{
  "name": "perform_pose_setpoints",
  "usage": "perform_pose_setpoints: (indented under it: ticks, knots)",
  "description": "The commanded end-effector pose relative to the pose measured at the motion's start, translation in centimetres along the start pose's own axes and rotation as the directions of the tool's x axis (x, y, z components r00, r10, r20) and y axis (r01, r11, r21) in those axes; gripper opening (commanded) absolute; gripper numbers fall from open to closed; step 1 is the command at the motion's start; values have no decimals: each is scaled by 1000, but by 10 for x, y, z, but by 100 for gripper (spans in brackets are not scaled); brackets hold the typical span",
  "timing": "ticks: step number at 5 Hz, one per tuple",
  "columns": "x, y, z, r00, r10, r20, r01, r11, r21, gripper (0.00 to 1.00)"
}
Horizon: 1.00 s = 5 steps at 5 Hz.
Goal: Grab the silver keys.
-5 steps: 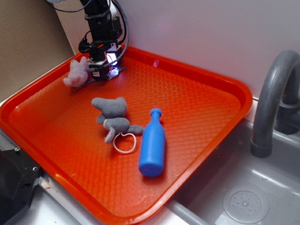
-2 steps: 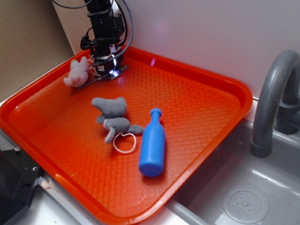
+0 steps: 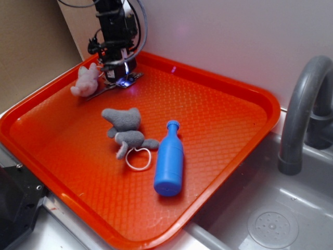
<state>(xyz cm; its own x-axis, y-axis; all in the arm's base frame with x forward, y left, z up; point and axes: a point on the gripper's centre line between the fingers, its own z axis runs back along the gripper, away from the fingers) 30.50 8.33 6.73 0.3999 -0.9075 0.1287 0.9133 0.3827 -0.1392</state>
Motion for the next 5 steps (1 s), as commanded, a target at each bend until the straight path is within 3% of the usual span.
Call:
perform_pose_setpoints:
  ticks: [1, 2, 3, 4, 5]
  knots:
    - [8, -100, 108, 965, -37, 259, -31, 967, 254, 0]
    - [20, -147, 155, 964, -112, 240, 80, 987, 138, 0]
    - [28, -177, 183, 952, 7, 305, -95, 957, 274, 0]
    - [42, -182, 186, 947, 177, 269, -267, 900, 346, 0]
    - [40, -185, 187, 922, 241, 303, -338, 881, 330, 0]
